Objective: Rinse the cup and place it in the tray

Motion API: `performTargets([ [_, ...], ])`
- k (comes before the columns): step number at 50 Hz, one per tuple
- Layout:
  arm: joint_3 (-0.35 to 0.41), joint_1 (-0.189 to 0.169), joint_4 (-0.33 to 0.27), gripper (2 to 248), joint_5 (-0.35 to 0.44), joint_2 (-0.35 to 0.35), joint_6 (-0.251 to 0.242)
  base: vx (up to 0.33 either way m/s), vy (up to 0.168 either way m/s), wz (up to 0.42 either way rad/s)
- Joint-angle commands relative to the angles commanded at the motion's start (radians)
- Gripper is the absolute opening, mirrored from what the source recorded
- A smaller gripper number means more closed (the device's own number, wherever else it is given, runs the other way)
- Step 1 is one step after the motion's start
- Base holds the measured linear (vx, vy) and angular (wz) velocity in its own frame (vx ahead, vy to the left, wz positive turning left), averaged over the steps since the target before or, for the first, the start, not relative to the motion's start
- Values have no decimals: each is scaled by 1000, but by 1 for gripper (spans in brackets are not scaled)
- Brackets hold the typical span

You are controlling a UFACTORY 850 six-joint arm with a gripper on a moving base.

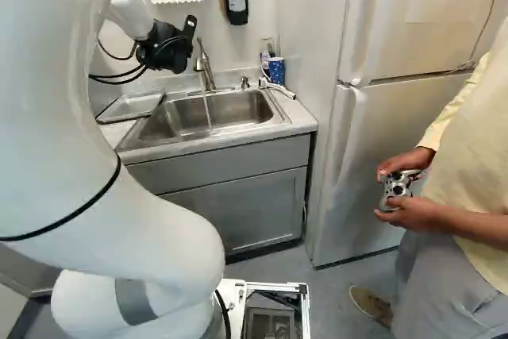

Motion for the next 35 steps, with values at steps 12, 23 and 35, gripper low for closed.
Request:
performTargets([
  [12,0,0,0,120,0,0,0,0,0,0],
  [23,0,0,0,120,0,0,0,0,0,0],
  [35,0,0,0,120,0,0,0,0,0,0],
])
